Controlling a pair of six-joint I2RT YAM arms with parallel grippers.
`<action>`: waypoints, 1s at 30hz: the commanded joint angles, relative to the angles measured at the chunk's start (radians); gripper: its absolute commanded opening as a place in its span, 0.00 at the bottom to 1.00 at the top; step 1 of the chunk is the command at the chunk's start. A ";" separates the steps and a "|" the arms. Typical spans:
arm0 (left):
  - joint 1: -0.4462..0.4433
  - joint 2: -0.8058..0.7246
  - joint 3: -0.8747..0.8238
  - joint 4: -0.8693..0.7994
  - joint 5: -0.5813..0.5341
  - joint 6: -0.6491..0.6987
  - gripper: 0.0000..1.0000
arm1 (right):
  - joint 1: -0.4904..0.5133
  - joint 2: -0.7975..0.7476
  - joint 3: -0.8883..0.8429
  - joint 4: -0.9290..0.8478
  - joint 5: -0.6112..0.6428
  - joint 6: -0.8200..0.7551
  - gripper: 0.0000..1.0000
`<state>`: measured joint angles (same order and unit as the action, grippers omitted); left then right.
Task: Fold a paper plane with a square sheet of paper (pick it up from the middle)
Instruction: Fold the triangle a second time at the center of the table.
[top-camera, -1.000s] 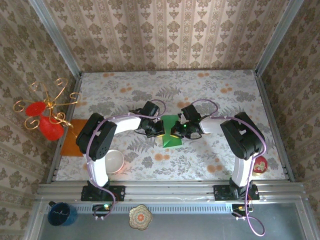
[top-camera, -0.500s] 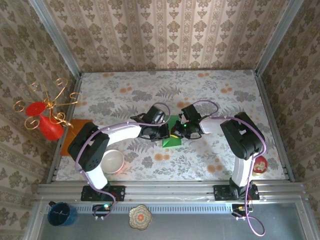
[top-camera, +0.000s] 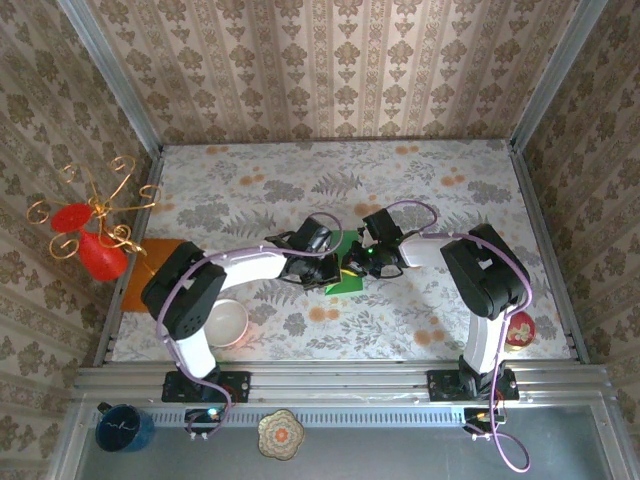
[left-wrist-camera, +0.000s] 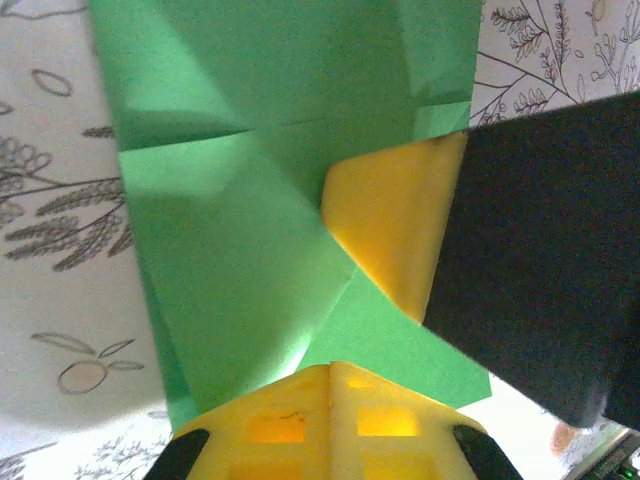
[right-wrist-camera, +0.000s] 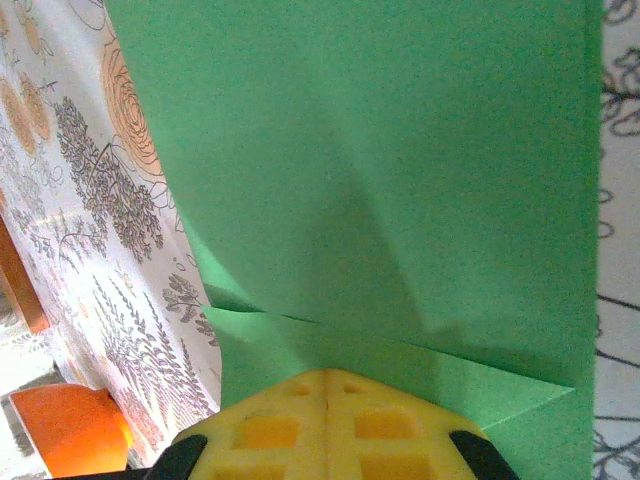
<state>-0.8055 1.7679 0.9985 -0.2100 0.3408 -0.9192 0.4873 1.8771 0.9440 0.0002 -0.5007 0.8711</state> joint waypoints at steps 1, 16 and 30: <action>-0.009 0.030 0.035 -0.041 0.012 0.029 0.02 | -0.008 0.069 -0.045 -0.095 0.085 0.018 0.00; -0.001 0.061 0.029 -0.097 -0.013 0.042 0.00 | -0.018 0.074 -0.046 -0.108 0.088 0.015 0.00; 0.011 0.052 0.012 -0.140 -0.034 0.063 0.00 | -0.021 0.083 -0.045 -0.118 0.092 0.014 0.00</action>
<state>-0.8024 1.8076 1.0172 -0.2871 0.3302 -0.8837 0.4767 1.8824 0.9424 0.0036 -0.5190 0.8711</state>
